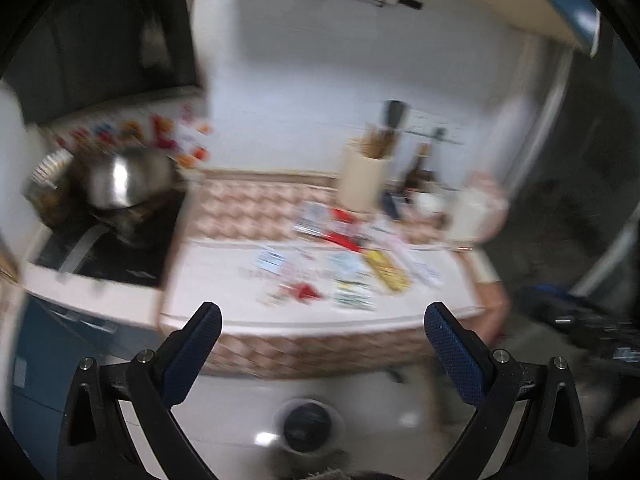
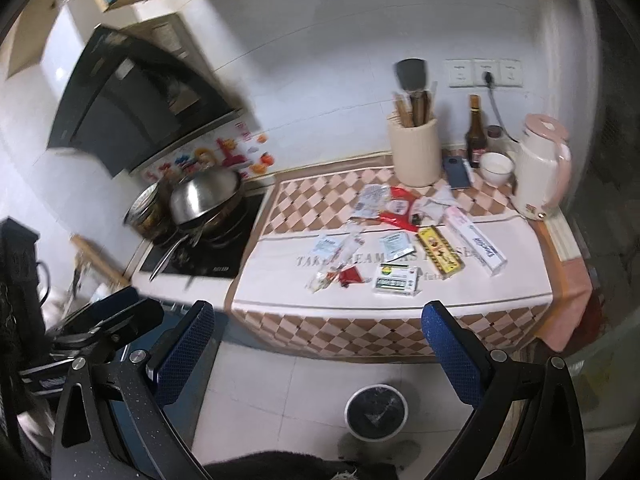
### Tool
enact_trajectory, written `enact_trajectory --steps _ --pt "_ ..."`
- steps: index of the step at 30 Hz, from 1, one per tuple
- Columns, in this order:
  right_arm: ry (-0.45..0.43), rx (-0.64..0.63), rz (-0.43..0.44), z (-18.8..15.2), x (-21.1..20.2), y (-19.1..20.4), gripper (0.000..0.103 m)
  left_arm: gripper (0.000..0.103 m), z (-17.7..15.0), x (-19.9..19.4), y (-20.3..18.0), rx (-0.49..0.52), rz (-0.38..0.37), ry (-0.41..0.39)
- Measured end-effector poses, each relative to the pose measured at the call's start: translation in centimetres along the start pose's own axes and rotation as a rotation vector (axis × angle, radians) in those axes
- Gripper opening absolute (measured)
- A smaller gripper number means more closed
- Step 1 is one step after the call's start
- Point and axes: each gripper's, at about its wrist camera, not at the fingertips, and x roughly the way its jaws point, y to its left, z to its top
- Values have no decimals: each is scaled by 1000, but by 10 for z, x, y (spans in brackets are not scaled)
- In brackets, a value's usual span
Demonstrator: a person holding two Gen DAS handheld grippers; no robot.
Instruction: Collect trash
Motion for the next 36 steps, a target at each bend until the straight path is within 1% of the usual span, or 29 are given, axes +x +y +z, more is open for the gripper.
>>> enact_trajectory --steps 2,3,5,6,7,8,9,10,12,13,14,15,16,17,18,19,21,23,25,26,28,30,31,32,33,34,36 --pt "-21 28 -71 2 5 -5 103 103 4 27 6 12 57 -114" --pt "-31 38 -120 1 9 -9 103 103 6 46 9 -4 62 -144" --pt "-30 54 -195 3 22 -19 103 103 10 102 17 -11 107 -130" --pt "-25 65 -217 4 29 -28 103 103 14 137 21 -9 126 -114" --pt "-14 78 -241 4 38 -39 103 103 19 157 25 -4 140 -121" --pt "3 86 -262 6 49 -52 103 103 15 187 24 -4 144 -34" --pt "24 94 -282 10 60 -68 103 103 15 219 25 -16 131 37" --pt "56 104 -302 12 75 -85 103 103 2 243 23 -21 137 130" --pt "104 130 -307 20 102 -123 103 103 -6 301 24 -102 106 283" --pt "126 136 -304 24 115 -140 103 103 -19 326 23 -155 94 381" --pt "149 137 -306 27 129 -157 101 103 -27 351 23 -237 66 459" --pt "168 134 -310 32 145 -174 99 102 -37 371 23 -308 57 533" --pt "194 122 -314 36 164 -193 91 98 -45 395 20 -390 44 602" --pt "221 116 -318 39 181 -209 82 97 -54 420 16 -480 22 669" --pt "256 112 -322 42 199 -224 78 91 -61 441 11 -552 1 717" --pt "297 107 -320 45 221 -245 75 82 -68 465 5 -636 3 763" --pt "355 88 -333 51 255 -275 75 81 -74 499 -2 -764 -17 797" --pt "400 62 -358 55 289 -302 76 81 -79 526 -7 -882 -24 814" --pt "438 36 -367 60 320 -324 76 81 -83 539 -10 -990 -45 812" --pt "451 31 -360 63 333 -330 76 81 -85 540 -11 -1033 -30 806" --pt "473 16 -327 71 357 -342 76 81 -82 534 -13 -1068 5 774" --pt "492 -19 -290 77 378 -345 78 81 -76 533 -17 -1039 44 754" --pt "502 -38 -278 80 390 -344 78 77 -72 532 -20 -1005 69 749" --pt "515 -50 -267 81 397 -341 78 73 -67 531 -23 -950 104 748" --pt "531 -62 -257 82 406 -339 78 70 -63 530 -27 -903 121 740" --pt "548 -74 -254 82 419 -338 78 69 -60 527 -32 -837 127 730" --pt "577 -89 -264 79 430 -333 75 69 -57 524 -38 -746 117 723"
